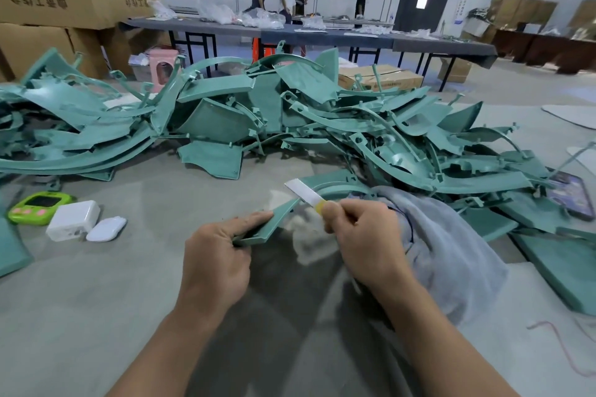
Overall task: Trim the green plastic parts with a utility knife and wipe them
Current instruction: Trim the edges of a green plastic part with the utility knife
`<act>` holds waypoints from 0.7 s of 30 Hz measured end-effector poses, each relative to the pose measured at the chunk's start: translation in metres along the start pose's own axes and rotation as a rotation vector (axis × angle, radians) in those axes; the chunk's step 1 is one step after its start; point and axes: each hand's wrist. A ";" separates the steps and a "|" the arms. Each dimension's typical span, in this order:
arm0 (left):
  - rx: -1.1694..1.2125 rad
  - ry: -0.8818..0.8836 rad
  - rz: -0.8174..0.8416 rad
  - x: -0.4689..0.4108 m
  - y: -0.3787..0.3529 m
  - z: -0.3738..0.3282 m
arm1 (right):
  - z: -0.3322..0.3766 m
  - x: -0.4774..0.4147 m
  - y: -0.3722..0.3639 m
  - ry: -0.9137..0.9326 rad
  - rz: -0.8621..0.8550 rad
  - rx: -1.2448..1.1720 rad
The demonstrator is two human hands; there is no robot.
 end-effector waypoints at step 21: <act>0.699 0.654 -0.585 -0.031 0.033 0.015 | 0.026 0.020 0.007 0.096 0.345 0.277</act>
Point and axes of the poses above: each hand's wrist, its own x-axis away from the middle knuckle, its own y-axis out of the back of the hand, z = x × y, and after that the axes turned 12 degrees about -z, right-handed
